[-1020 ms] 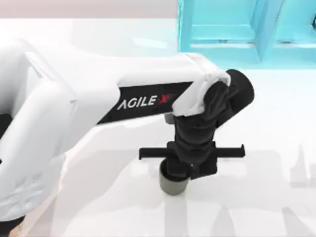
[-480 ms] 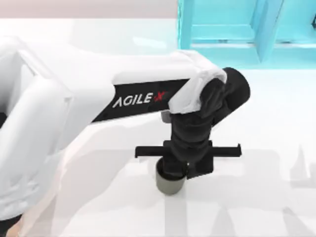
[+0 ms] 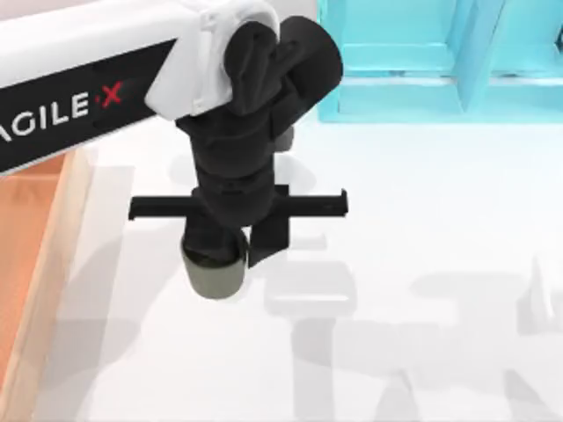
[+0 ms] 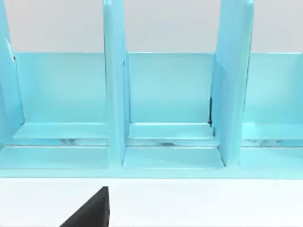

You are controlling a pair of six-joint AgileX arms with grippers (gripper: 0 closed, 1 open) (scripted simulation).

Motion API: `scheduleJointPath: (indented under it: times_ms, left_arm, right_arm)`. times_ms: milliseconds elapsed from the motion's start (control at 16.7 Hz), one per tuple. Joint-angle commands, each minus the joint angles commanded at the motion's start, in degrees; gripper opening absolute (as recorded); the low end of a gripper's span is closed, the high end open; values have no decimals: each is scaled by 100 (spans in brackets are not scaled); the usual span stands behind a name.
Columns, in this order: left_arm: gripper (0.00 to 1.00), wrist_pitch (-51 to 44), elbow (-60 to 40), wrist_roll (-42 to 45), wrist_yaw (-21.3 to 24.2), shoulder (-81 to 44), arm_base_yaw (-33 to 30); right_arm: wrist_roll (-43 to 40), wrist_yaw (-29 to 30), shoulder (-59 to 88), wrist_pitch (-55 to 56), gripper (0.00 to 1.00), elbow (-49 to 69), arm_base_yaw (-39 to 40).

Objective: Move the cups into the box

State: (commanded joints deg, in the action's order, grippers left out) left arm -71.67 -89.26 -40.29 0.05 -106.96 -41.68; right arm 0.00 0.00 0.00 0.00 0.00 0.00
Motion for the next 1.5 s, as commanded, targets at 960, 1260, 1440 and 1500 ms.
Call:
scheduleJointPath:
  times_ms: [960,1260,1440,1500]
  left_arm:
    - [0,-594,849,2964,147,1274,2967]
    - [0,-868,1496,5104,235,2198,5140]
    - [0,-929,1778,5773,275,2604,5813]
    - [0,-937,1830,5877,281,2677,5918]
  right_arm:
    - [0,0,0,0,100,0,0]
    - [0,0,0,0,100,0,0]
    - [0,0,0,0,100,0,0]
    - [0,0,0,0,100,0,0]
